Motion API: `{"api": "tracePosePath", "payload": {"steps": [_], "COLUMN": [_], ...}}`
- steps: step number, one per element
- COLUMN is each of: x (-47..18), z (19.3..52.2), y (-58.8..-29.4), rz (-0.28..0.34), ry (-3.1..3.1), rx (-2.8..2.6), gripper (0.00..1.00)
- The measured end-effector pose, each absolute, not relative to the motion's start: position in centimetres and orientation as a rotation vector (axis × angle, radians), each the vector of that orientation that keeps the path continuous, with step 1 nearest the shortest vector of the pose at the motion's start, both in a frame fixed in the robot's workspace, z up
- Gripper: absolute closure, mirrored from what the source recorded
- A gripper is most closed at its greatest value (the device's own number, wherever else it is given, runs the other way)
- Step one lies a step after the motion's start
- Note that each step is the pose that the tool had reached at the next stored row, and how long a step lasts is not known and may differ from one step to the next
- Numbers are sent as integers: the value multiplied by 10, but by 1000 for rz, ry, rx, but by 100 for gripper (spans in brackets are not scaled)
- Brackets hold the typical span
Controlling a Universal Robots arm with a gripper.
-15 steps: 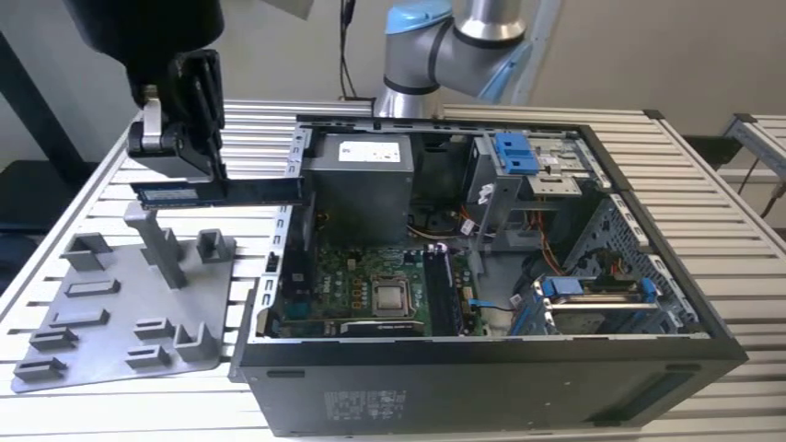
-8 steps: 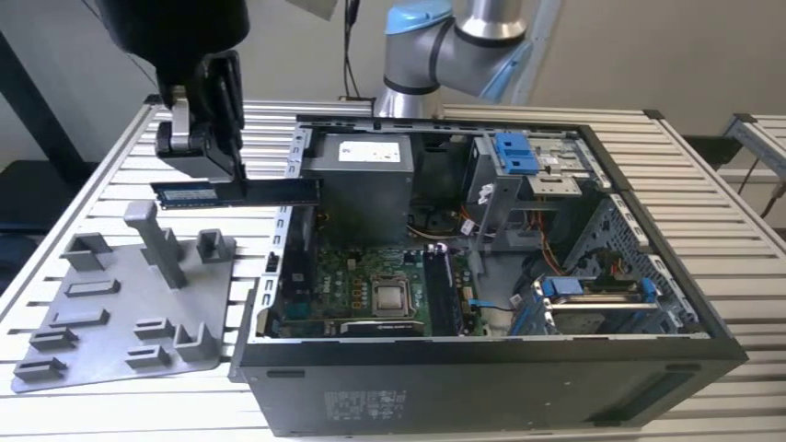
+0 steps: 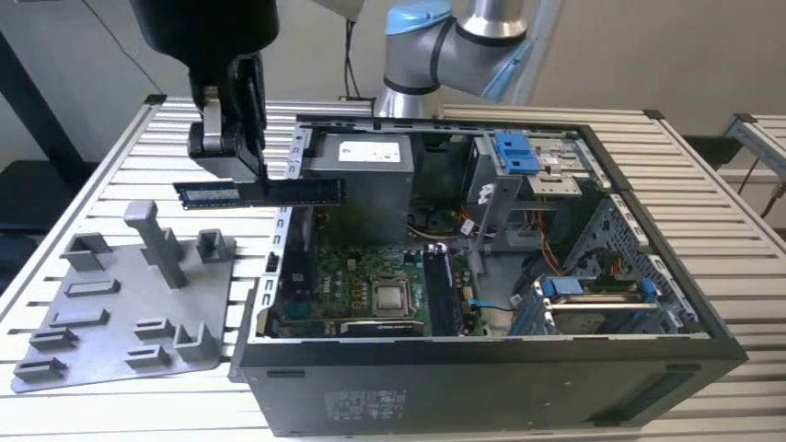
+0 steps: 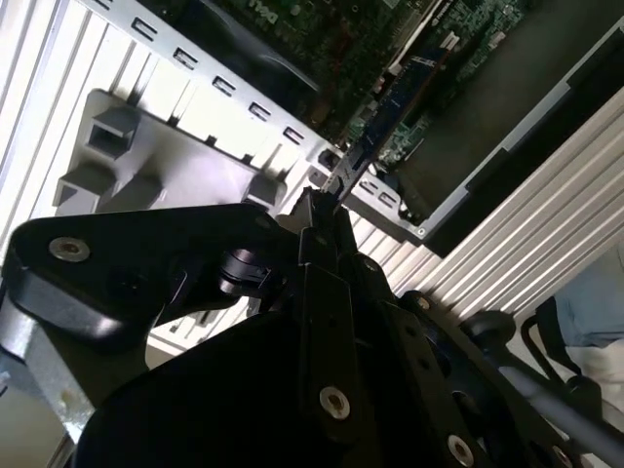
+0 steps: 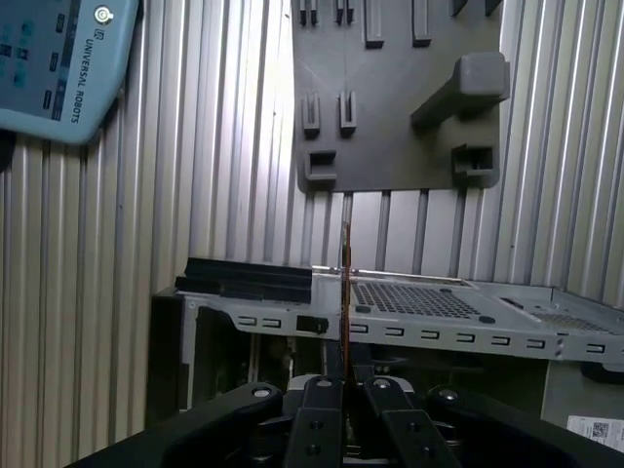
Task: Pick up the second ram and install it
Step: 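Pick up the second ram and move it above second insertion slot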
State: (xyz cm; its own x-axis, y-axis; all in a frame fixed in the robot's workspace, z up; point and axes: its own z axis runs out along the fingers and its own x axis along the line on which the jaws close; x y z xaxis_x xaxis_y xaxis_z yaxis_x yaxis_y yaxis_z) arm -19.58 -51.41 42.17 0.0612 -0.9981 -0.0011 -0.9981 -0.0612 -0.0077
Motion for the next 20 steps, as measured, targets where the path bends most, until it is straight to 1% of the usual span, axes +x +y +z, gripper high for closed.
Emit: {"api": "tracePosePath", "payload": {"steps": [20], "x": [-155], "z": [422], "y": [-514], "rz": [-7], "ry": [2148], "rx": [-2284], "gripper": [86]}}
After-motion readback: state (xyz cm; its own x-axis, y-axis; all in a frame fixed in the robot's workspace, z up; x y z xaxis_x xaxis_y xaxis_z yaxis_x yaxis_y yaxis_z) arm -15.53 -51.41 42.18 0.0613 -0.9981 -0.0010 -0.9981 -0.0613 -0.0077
